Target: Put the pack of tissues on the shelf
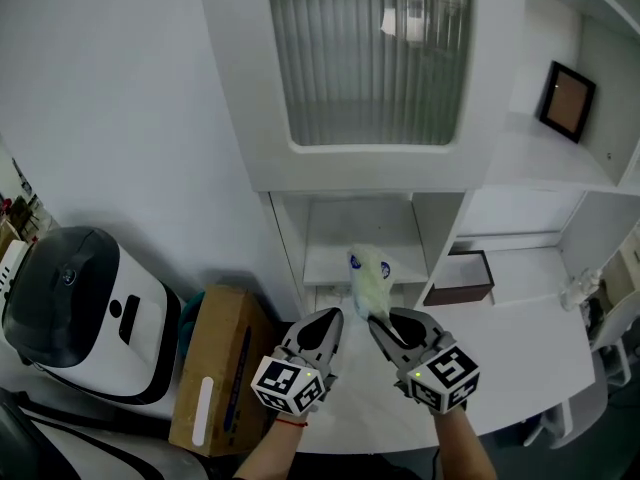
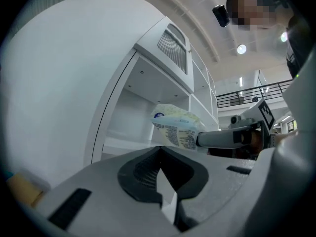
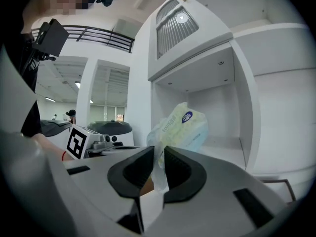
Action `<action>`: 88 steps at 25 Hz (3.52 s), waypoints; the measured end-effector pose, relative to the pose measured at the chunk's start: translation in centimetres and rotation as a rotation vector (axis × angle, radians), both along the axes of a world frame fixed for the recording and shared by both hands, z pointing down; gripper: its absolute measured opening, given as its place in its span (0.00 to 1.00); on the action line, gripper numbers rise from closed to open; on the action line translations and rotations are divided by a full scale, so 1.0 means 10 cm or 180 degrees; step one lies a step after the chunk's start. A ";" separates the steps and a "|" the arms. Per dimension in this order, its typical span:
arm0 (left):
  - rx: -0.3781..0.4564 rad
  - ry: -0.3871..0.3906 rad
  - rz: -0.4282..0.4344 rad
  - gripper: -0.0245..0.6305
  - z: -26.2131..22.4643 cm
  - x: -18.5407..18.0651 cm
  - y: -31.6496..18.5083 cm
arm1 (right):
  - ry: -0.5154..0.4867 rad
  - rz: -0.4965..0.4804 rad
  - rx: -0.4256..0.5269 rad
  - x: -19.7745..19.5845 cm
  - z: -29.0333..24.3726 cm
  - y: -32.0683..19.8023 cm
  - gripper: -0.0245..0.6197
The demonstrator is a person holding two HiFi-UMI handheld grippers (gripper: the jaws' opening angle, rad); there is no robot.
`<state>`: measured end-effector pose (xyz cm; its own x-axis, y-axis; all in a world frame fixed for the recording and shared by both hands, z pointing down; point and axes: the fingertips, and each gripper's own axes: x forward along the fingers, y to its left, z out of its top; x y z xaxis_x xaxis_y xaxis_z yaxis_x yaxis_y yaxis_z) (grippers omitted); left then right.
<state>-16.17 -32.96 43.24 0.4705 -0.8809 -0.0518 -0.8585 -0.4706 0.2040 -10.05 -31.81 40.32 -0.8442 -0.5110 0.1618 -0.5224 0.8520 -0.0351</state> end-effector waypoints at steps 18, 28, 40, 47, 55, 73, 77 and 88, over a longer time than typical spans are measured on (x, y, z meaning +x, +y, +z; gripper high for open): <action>-0.0090 0.0013 0.0426 0.05 0.04 -0.12 -0.28 | 0.1054 0.0344 0.0323 -0.32 0.06 -0.42 0.13; -0.0094 0.0069 0.0514 0.05 0.05 -0.22 -0.34 | 0.1349 0.0324 0.0195 -0.46 0.11 -0.66 0.14; -0.0126 0.0081 0.0566 0.05 0.11 -0.28 -0.34 | 0.1510 0.0428 0.0304 -0.56 0.16 -0.92 0.21; -0.0174 0.0094 0.0530 0.05 0.17 -0.35 -0.33 | 0.1354 0.0474 0.0375 -0.59 0.15 -0.98 0.28; -0.0224 0.0116 0.0539 0.05 0.22 -0.32 -0.33 | 0.0963 0.0635 0.0419 -0.52 0.08 -0.98 0.41; -0.0219 0.0136 0.0632 0.05 0.22 -0.16 -0.35 | 0.0630 0.0794 0.0597 -0.33 -0.10 -0.69 0.12; -0.0227 0.0141 0.0650 0.05 0.23 -0.13 -0.38 | 0.0531 0.0857 0.0689 -0.29 -0.19 -0.67 0.07; -0.0242 0.0152 0.0680 0.05 0.25 -0.07 -0.47 | 0.0764 0.0596 0.0684 -0.40 0.01 -0.54 0.05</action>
<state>-16.84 -37.70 45.71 0.6454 -0.7637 -0.0158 -0.7295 -0.6224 0.2838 -14.02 -37.19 40.46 -0.6840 -0.6968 0.2161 -0.6415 0.7155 0.2767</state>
